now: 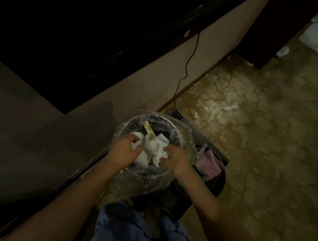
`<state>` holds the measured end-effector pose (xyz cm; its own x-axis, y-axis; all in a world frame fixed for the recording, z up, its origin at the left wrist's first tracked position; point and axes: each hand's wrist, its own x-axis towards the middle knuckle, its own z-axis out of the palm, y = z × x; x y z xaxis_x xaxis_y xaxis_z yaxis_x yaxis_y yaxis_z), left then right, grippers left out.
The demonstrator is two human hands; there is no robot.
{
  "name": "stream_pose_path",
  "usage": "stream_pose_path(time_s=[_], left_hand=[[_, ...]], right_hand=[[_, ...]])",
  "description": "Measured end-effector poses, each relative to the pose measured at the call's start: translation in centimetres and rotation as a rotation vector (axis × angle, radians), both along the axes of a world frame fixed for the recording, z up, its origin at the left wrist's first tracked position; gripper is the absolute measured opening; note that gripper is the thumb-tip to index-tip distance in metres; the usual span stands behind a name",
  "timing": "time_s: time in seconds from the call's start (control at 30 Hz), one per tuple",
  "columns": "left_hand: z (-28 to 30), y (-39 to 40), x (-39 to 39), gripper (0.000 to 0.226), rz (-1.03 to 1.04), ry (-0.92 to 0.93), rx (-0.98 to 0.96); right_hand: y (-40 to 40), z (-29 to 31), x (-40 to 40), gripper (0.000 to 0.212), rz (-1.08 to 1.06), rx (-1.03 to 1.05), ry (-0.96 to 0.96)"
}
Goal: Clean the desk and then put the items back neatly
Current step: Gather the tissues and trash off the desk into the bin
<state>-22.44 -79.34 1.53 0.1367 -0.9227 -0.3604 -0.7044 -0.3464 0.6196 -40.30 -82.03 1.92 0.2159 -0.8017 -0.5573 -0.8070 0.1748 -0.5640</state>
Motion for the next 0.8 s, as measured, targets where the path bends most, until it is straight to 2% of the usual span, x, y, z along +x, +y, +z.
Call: stream_pose_path(time_s=[0.17, 0.3, 0.47, 0.6, 0.8], left_hand=[[2.9, 3.2, -0.7, 0.036, 0.0, -0.105, -0.027], [5.2, 7.4, -2.4, 0.036, 0.076, -0.209, -0.067], [7.1, 15.8, -6.3, 0.049, 0.252, -0.245, -0.041], [8.4, 23.7, -8.6, 0.027, 0.436, -0.286, -0.017], [9.9, 38.9, -10.8, 0.032, 0.737, -0.322, 0.039]], right_hand=[[0.3, 2.0, -1.1, 0.035, 0.135, -0.057, -0.024], [2.0, 3.7, -1.5, 0.034, 0.287, -0.136, -0.039], [6.9, 5.7, -3.2, 0.032, 0.506, -0.188, -0.098], [12.3, 6.8, -3.2, 0.023, 0.707, -0.185, -0.109], [23.4, 8.1, -0.5, 0.034, 1.075, -0.166, -0.146]])
